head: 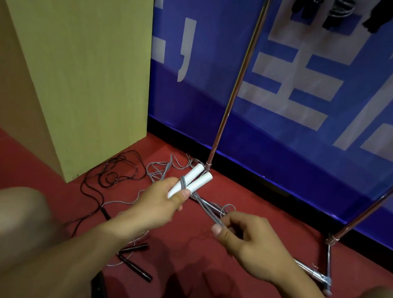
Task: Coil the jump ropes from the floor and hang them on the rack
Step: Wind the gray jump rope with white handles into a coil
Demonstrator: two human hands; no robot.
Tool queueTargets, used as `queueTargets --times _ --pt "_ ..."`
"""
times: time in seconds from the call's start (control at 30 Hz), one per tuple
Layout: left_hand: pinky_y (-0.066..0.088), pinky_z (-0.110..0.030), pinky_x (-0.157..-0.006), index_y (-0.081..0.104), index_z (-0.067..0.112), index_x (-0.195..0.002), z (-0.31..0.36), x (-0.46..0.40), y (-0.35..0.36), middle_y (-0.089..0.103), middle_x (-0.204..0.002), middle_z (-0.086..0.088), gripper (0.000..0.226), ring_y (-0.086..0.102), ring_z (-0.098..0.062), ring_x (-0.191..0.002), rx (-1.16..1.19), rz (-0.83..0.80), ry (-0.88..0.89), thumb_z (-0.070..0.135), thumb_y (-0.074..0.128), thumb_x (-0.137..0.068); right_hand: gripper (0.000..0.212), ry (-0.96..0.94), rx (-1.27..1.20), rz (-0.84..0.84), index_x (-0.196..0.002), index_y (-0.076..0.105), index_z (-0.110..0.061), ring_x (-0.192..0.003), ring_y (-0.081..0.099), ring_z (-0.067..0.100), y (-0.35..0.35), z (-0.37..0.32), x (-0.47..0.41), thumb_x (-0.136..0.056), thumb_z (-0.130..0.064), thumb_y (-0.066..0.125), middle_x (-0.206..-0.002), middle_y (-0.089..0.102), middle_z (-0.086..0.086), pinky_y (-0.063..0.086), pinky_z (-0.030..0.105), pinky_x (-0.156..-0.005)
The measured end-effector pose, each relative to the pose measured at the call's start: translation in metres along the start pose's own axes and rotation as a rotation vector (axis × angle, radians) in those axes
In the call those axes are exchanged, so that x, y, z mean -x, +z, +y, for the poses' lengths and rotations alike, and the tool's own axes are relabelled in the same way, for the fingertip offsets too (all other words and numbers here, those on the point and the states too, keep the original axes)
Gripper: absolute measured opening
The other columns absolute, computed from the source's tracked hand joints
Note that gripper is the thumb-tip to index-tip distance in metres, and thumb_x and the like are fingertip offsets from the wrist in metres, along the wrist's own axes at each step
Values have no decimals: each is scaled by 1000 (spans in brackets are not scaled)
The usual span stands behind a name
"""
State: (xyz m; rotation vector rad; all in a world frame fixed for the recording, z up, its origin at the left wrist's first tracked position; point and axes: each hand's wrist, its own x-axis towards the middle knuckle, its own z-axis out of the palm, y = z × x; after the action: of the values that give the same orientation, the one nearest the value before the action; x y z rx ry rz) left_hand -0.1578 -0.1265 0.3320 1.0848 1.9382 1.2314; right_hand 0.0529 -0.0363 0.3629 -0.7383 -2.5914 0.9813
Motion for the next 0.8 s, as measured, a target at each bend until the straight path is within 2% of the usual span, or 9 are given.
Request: queueTargets --times 0.13,0.2,0.27,0.33,0.4,0.5,0.63,0.73,0.8 --pt "39 -26 -54 59 30 -91 -7 -4 1 66 -71 7 9 57 -10 -58 -308 -13 63 35 57 -98 28 -20 -32 77 -76 59 -22 -60 58 12 -1 4 -1 -86 -48 58 -67 63 3 49 40 -62" --pt "39 -22 -56 60 30 -96 -8 -3 4 66 -70 9 6 57 -2 -59 -343 -110 49 36 58 -98 22 -84 35 147 -84 62 -22 -67 60 14 3 6 -2 -90 -43 55 -72 64 -2 50 41 -66" --pt "41 -19 -59 62 32 -104 -10 2 6 63 -72 15 8 58 4 -65 -401 -229 83 35 60 -97 24 -135 210 218 -92 62 -25 -75 60 13 7 10 -1 -93 -45 48 -81 61 -8 50 40 -68" --pt "45 -28 -66 60 29 -100 -13 7 10 64 -77 11 13 60 -7 -72 -491 -378 153 40 62 -94 29 -105 322 280 -98 62 -29 -81 62 14 7 14 -1 -92 -50 44 -87 61 -11 51 40 -68" --pt "43 -32 -66 54 28 -92 -13 16 16 60 -78 8 18 56 -13 -72 -565 -537 211 43 62 -92 27 -23 343 332 -97 61 -31 -81 62 15 7 20 -4 -89 -54 50 -85 62 -11 50 38 -67" --pt "44 -28 -61 55 23 -93 -2 29 23 60 -79 9 16 52 -8 -62 -454 -733 202 37 63 -94 25 120 282 295 -89 62 -27 -73 60 14 9 26 -11 -81 -51 68 -75 64 -10 50 36 -67" --pt "43 -18 -50 59 12 -103 9 31 16 63 -78 2 17 54 -14 -54 -234 -842 161 27 61 -98 23 266 -10 155 -78 65 -21 -62 56 7 8 26 -17 -77 -39 80 -70 67 -5 47 26 -65" --pt "40 -18 -49 57 8 -103 11 31 13 62 -79 -3 19 50 -13 -49 15 -843 197 27 60 -99 20 318 -412 95 -76 61 -13 -55 49 6 4 22 -18 -83 -20 78 -62 61 -3 42 22 -54" --pt "36 -19 -46 58 9 -108 12 31 12 62 -79 -4 30 49 -12 -47 155 -793 208 37 60 -96 19 355 -541 58 -75 60 -12 -52 51 7 3 18 -18 -88 1 64 -58 62 -9 38 21 -50"
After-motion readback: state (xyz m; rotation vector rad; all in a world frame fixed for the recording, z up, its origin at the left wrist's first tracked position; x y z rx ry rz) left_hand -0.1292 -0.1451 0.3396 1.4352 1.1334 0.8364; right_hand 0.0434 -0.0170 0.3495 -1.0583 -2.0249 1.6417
